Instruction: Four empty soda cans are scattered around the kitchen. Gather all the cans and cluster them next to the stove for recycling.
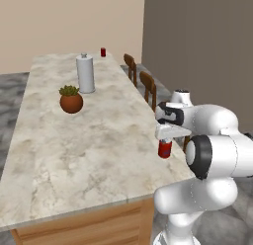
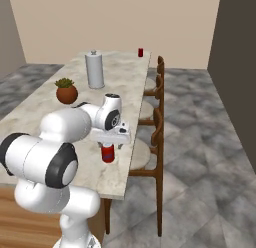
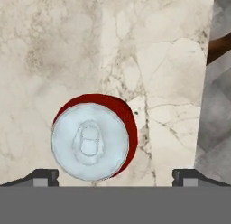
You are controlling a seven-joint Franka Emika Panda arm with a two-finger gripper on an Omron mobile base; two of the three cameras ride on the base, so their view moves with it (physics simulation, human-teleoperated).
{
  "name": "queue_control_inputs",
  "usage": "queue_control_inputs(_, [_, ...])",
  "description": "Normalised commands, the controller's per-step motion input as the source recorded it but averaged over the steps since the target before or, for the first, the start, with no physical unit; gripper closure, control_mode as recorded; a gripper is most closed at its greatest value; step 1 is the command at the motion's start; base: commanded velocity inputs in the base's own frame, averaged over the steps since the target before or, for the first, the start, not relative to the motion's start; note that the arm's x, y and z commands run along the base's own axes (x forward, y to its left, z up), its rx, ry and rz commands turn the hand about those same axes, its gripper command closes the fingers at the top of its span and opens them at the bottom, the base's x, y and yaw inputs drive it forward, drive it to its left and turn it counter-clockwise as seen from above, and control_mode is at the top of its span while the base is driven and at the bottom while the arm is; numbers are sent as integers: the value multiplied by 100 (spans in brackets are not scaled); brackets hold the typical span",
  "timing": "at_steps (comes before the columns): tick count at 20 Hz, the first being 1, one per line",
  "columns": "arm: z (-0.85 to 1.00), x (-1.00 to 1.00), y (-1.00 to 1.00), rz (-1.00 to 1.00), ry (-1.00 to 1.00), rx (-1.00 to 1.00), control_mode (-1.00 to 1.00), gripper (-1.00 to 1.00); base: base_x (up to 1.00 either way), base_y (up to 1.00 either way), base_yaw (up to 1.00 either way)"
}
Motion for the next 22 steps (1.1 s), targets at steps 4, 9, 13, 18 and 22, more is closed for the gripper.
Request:
queue_control_inputs(4, [-9,0,22,0,2,0,-100,-100,0,0,0])
queue_control_inputs(9, [-12,6,3,0,0,0,-100,-100,0,0,0])
queue_control_inputs(13, [-16,0,0,0,0,0,-100,-100,0,0,0])
queue_control_inputs(18, [-23,0,0,0,0,0,-100,-100,0,0,0])
queue_control_inputs(22, [-21,0,4,0,0,0,-100,100,0,0,0])
